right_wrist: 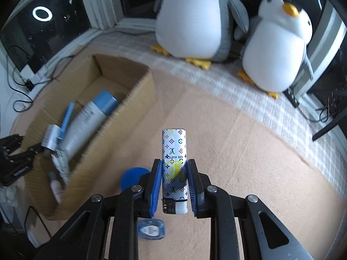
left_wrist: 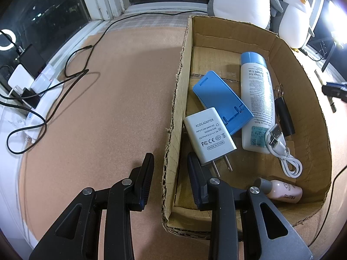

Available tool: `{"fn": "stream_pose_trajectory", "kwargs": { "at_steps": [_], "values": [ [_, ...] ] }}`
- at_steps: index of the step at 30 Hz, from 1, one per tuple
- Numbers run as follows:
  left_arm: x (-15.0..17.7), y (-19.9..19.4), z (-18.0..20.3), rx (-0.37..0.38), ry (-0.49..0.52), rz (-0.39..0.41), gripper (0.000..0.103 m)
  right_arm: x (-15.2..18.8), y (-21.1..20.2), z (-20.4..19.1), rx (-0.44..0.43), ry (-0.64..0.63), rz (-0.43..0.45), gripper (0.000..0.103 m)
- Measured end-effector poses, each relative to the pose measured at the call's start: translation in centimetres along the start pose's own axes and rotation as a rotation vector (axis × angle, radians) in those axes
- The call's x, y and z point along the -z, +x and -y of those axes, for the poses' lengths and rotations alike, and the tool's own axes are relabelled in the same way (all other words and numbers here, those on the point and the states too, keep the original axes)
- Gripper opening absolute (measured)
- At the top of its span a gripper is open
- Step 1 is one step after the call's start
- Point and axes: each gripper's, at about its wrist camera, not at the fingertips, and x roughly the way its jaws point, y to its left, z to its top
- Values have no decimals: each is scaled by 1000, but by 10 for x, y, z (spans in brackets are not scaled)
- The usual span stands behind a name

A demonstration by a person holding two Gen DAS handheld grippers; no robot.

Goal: Organize rigid objects
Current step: 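Carry the patterned lighter into the box and open the right gripper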

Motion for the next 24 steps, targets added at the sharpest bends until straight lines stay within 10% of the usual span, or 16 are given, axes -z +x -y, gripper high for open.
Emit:
{"fn": "stream_pose_trajectory", "kwargs": {
  "at_steps": [24],
  "values": [
    [0, 0, 0, 1, -1, 0, 30, -20, -20, -109, -190, -134, 55, 21]
  ]
}}
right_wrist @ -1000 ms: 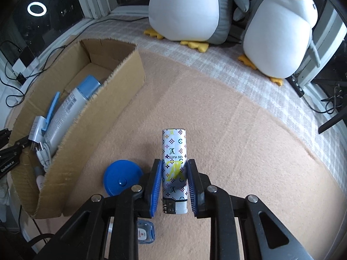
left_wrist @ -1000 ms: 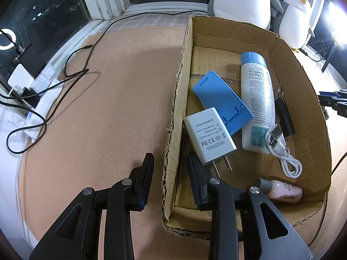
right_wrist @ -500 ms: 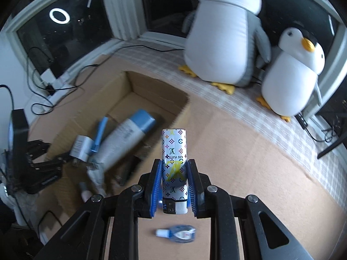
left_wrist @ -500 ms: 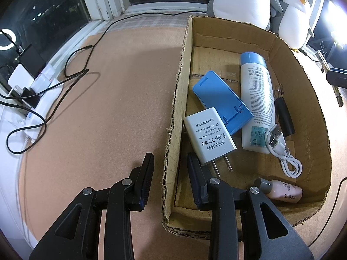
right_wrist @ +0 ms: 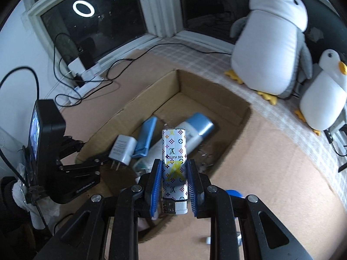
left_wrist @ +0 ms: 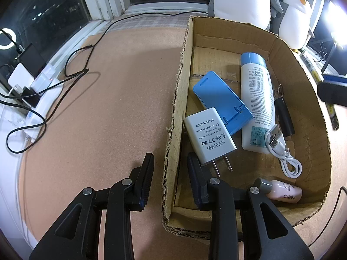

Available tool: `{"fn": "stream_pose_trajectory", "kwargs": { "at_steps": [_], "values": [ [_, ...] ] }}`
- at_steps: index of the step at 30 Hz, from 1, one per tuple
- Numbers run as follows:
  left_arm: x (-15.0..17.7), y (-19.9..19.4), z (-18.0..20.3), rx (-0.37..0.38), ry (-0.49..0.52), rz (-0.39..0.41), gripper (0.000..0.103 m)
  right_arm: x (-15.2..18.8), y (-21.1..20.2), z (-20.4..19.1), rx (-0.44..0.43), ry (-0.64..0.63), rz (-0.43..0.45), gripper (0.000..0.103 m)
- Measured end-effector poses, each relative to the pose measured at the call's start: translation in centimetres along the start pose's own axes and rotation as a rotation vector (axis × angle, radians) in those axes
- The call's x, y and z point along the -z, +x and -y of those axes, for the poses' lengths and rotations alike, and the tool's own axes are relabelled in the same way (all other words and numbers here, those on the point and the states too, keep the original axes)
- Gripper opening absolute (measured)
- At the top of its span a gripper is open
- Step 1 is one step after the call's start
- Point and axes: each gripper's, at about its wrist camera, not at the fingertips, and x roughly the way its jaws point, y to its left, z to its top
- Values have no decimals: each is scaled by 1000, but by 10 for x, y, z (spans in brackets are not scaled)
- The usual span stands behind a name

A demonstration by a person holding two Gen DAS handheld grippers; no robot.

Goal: Organize rigid objects
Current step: 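Carry the patterned lighter into the box and open the right gripper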

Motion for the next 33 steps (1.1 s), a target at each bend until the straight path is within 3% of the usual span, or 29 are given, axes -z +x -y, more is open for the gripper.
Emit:
{"fn": "stream_pose_trajectory", "kwargs": {
  "at_steps": [23, 26, 28, 33],
  "values": [
    [0, 0, 0, 0, 1, 0, 30, -1, 21, -20, -5, -36, -32, 22],
    [0, 0, 0, -2, 1, 0, 30, -1, 19, -21, -22, -35, -23, 28],
    [0, 0, 0, -2, 2, 0, 30, -1, 16, -22, -22, -36, -9, 41],
    [1, 1, 0, -2, 1, 0, 30, -1, 11, -21, -22, -28, 6, 44]
  ]
}}
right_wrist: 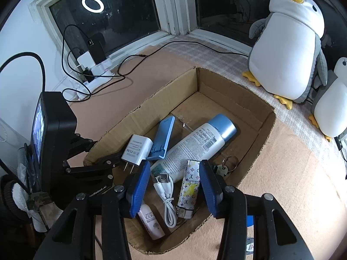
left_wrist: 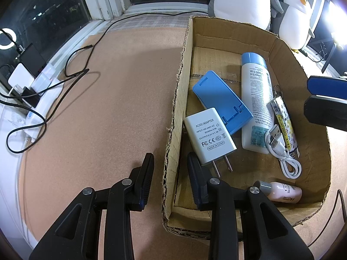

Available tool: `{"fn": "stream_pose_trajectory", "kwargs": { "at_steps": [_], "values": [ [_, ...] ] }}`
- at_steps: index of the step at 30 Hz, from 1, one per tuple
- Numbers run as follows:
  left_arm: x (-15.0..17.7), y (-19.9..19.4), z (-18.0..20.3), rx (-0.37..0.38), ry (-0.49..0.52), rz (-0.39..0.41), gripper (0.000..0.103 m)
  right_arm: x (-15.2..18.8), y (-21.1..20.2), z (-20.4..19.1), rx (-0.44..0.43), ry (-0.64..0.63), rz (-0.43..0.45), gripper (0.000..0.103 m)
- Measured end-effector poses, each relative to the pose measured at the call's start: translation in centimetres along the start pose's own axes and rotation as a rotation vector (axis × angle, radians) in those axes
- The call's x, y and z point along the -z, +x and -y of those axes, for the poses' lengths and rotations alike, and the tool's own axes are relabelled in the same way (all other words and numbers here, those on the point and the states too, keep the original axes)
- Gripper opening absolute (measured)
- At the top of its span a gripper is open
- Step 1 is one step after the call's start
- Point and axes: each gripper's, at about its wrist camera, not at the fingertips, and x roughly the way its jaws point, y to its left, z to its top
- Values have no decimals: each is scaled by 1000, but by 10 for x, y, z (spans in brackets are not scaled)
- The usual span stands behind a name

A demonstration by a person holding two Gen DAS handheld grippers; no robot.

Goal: Organize rigid objects
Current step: 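Carry the patterned lighter into the box and open the right gripper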

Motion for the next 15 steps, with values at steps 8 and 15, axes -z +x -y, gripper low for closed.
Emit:
{"fn": "stream_pose_trajectory", "kwargs": {
  "at_steps": [8, 15],
  "values": [
    [0, 0, 0, 0, 0, 0, 30, 6, -12, 13, 11, 26, 12, 51],
    [0, 0, 0, 0, 0, 0, 30, 22, -28, 37, 35, 57, 19, 63]
  ]
}}
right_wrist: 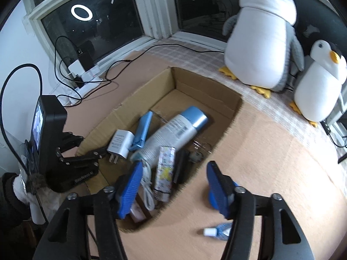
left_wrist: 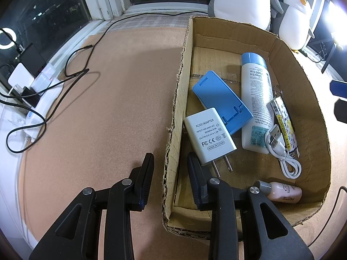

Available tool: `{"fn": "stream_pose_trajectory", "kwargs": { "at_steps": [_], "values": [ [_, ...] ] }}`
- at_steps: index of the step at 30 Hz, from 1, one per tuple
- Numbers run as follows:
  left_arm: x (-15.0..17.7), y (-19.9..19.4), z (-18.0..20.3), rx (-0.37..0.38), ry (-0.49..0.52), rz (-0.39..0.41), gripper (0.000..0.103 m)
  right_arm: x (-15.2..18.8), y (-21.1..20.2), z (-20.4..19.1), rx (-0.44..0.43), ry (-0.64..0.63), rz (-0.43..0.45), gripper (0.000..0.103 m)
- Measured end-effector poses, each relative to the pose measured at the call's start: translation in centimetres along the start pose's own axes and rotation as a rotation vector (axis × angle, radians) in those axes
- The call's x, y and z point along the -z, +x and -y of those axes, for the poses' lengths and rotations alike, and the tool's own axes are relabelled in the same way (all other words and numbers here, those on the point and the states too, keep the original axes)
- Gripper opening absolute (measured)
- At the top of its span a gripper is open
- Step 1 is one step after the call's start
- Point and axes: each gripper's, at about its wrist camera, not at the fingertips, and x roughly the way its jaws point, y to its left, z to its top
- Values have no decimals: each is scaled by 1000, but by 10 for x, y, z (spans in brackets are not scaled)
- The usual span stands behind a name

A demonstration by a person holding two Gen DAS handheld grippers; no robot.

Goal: Organize rigid objects
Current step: 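Carry the patterned lighter into the box and open the right gripper, then move the right gripper to the blue tape measure and grasp it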

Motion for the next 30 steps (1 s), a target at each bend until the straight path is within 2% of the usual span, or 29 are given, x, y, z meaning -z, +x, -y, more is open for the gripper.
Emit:
{"fn": "stream_pose_trajectory", "kwargs": {
  "at_steps": [10, 21, 30],
  "values": [
    [0, 0, 0, 0, 0, 0, 30, 25, -8, 38, 61, 43, -41, 65],
    [0, 0, 0, 0, 0, 0, 30, 49, 1, 54, 86, 60, -94, 65],
    [0, 0, 0, 1, -2, 0, 30, 49, 21, 55, 110, 65, -137, 65]
  ]
}}
